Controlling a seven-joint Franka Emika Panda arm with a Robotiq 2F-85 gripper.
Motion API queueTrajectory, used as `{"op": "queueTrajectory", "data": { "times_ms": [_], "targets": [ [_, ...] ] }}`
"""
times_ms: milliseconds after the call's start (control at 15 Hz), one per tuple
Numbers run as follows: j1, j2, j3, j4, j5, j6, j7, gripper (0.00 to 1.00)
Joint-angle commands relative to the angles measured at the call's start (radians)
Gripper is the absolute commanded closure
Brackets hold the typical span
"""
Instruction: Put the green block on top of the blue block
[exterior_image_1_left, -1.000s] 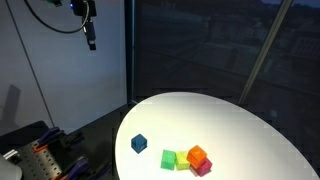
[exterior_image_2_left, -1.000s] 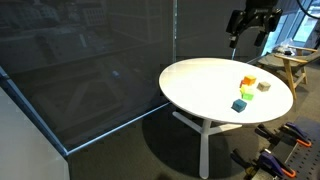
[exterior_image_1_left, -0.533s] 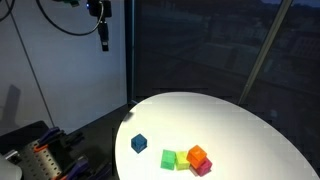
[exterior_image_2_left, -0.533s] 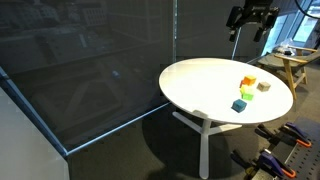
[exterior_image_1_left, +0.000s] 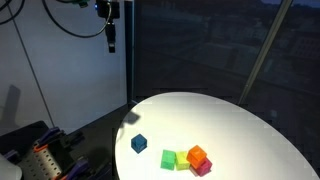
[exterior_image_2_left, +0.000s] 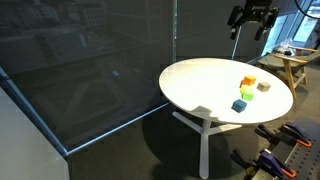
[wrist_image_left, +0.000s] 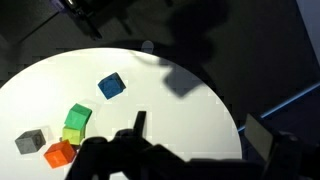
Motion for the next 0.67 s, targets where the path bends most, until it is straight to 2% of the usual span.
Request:
{"op": "queueTrajectory", "data": {
  "times_ms": [0, 600],
  "targets": [
    [-0.015, 0.042, -0.024, 0.044, -0.015, 0.0, 0.002, 0.0],
    [-0.021, 0.15, -0.094, 0.081, -0.057, 0.031, -0.113, 0.0]
  ]
}}
